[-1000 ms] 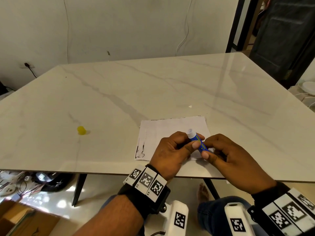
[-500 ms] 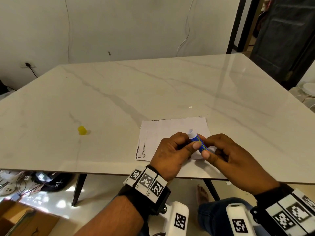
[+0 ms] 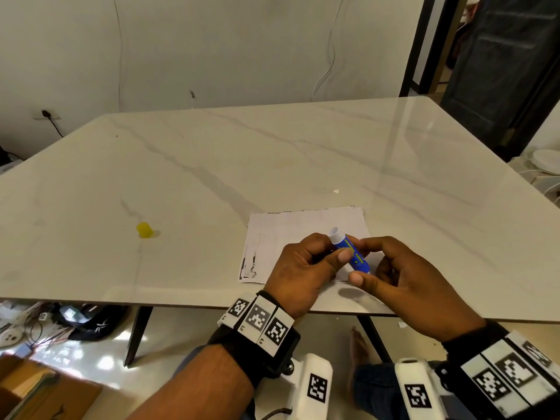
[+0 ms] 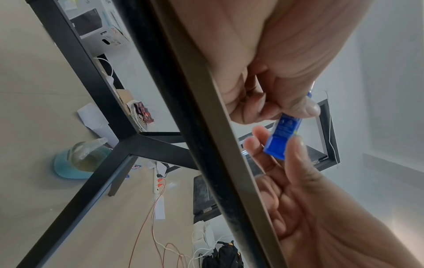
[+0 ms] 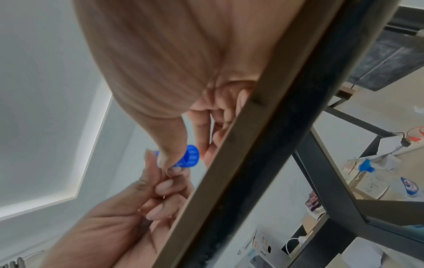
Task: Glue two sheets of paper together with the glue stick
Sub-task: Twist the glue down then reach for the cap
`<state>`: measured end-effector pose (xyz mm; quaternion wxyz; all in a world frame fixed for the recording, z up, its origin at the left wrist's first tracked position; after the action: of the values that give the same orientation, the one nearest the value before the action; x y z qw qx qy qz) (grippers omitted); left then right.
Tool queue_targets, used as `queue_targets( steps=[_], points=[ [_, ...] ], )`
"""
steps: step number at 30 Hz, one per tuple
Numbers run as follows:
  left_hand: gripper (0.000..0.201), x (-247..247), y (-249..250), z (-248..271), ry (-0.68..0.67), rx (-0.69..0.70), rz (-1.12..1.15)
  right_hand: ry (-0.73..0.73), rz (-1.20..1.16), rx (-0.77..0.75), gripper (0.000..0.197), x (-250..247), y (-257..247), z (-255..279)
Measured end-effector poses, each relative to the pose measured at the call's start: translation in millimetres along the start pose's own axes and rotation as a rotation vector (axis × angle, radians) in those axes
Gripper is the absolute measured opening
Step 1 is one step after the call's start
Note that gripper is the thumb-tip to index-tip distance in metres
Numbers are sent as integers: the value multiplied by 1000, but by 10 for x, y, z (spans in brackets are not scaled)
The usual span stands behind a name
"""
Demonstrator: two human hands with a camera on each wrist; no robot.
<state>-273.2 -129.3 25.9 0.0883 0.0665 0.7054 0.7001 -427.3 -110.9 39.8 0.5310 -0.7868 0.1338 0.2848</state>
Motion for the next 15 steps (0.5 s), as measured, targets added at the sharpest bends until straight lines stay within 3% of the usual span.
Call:
queue_targets(
  steps=[7,15],
  points=[
    [32,63,9,14,-58,10,-20,-37,-302,10,49,-58,10,21],
    [25,55,8,9,-55,21,-93,35,-201,10,50,-34,59,-19]
  ],
)
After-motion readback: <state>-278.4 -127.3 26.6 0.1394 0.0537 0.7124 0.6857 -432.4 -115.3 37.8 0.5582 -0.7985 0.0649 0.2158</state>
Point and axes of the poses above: each hand's wrist, its own z-axis away from the middle knuckle, its own x-axis out of the palm, y = z × x, the point moved 9 cm from there along -z, towards the middle knuckle, and after that the axes turned 10 degrees about -x, right-handed, at the moved point
